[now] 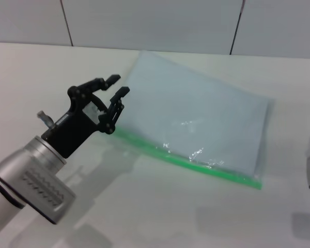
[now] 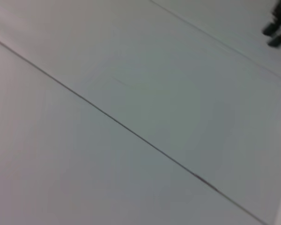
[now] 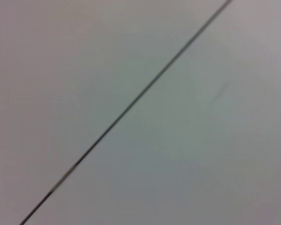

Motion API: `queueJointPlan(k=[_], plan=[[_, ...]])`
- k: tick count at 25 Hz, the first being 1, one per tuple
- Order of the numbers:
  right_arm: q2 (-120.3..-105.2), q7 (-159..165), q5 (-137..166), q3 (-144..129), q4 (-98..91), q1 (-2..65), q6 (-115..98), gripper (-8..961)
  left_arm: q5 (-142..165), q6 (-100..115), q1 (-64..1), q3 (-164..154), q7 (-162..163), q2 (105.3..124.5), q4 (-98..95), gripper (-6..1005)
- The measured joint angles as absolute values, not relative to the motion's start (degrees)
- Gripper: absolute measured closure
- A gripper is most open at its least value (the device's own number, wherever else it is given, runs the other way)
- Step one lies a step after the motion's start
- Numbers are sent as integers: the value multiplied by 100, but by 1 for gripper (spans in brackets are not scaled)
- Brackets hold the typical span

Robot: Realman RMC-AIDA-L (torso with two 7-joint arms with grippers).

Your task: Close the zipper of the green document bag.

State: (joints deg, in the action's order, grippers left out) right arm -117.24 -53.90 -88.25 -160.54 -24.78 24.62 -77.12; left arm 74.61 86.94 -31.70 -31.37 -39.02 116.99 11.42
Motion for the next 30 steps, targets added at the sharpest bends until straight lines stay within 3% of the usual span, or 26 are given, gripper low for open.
queueJointPlan(k=[2, 5, 16, 18, 24, 30], plan=[[-11721, -5359, -8896, -16067, -2572, 2452, -7888, 864, 7462, 8871, -3158, -3136, -3613, 11693, 1122, 730], [-11722, -5038, -8913, -16119, -2751, 2427, -8255, 804, 7462, 9041, -3147, -3051, -3117, 11673, 1076, 690], [-11699, -2572, -8628, -16472, -2823, 2454, -9002, 352, 7462, 9435, -3044, -2240, -500, 11649, 766, 475], [-11694, -2248, -8452, -16473, -2789, 2458, -9017, 307, 7462, 9448, -3001, -2110, 136, 11642, 635, 431], [-11700, -2039, -8048, -16477, -2811, 2496, -9032, 308, 7461, 9449, -2922, -2026, 1396, 11627, 315, 348], [-11698, -2021, -7702, -16480, -2835, 2549, -9074, 309, 7462, 9449, -2919, -2024, 1522, 11628, 306, 348]])
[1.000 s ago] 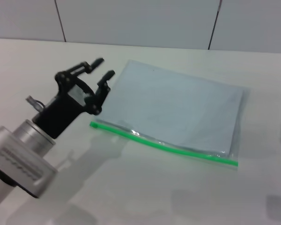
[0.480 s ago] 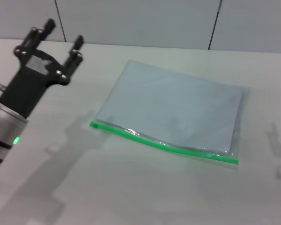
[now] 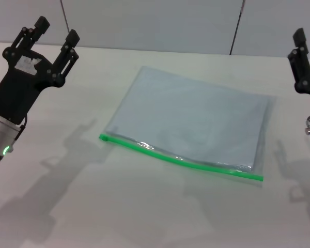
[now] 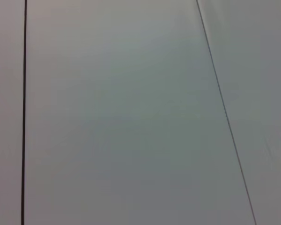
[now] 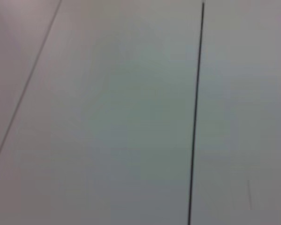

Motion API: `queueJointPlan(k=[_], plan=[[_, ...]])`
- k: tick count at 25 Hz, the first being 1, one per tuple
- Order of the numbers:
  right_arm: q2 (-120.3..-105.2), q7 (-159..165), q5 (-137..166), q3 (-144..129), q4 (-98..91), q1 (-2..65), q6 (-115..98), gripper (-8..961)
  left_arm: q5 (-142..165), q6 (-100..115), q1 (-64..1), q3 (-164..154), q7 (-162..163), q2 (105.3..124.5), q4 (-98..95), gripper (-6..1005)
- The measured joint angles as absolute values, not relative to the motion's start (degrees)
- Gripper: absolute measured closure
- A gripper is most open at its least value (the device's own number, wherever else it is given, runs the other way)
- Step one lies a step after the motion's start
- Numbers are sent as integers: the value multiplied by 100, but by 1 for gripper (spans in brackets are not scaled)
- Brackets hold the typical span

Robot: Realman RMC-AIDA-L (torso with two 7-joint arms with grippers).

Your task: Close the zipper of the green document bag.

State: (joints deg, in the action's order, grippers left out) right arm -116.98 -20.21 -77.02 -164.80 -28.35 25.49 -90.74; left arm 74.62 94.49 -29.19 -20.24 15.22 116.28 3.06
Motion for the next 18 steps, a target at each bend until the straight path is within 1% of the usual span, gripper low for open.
queueJointPlan(k=[18], plan=[[-11706, -2007, -7567, -16479, -2853, 2572, -9080, 314, 7462, 9448, -2927, -2021, 1542, 11637, 325, 349]])
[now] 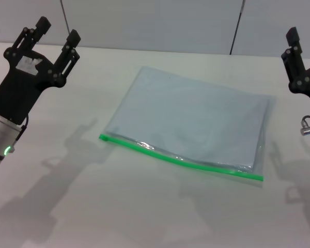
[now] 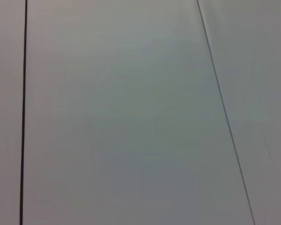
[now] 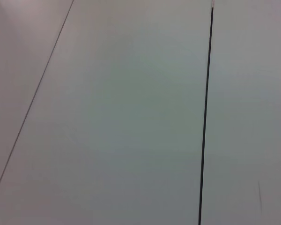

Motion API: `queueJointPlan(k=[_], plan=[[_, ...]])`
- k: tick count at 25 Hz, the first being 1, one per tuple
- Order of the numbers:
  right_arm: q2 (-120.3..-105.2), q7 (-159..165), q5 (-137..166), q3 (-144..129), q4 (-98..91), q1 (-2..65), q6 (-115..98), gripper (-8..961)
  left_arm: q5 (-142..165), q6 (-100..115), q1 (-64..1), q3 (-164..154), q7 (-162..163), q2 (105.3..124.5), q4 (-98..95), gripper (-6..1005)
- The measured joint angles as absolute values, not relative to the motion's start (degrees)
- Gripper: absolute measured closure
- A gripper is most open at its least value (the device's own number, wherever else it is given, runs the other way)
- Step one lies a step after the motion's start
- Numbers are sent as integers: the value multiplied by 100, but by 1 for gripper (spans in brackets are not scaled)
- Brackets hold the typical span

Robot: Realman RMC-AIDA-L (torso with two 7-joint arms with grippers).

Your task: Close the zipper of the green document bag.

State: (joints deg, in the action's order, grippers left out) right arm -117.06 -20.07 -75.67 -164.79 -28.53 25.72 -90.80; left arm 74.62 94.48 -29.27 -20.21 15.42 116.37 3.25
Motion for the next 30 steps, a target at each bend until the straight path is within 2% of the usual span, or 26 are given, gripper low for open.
queueJointPlan(k=[30], plan=[[-11698, -2003, -7451, -16480, -2918, 2569, -9245, 314, 7171, 9449, -2876, -2030, 1608, 11637, 337, 350]])
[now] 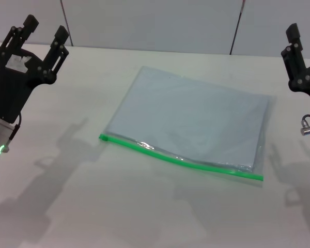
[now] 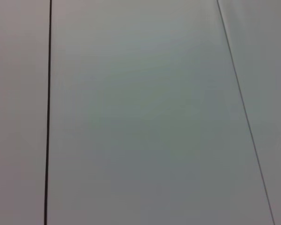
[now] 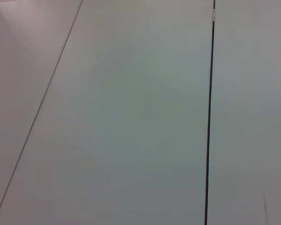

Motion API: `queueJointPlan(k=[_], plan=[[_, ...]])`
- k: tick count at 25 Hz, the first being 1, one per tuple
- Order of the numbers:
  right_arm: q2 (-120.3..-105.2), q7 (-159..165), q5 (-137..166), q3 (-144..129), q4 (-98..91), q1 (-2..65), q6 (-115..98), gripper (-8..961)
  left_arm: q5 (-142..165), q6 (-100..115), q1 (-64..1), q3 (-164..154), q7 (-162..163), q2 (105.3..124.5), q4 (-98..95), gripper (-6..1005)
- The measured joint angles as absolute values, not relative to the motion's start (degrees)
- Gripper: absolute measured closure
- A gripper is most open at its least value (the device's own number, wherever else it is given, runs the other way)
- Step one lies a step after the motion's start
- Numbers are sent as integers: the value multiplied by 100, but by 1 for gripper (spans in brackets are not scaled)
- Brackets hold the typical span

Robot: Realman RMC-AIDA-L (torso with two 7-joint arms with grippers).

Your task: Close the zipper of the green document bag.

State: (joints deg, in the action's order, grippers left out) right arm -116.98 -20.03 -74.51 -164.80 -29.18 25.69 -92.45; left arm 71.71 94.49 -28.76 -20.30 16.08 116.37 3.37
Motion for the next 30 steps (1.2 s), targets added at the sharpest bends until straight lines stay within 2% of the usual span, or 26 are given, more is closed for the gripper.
queueJointPlan(k=[30], plan=[[-11698, -2025, -7444, -16480, -2896, 2566, -9246, 314, 7172, 9449, -2897, -2021, 1617, 11637, 351, 351]])
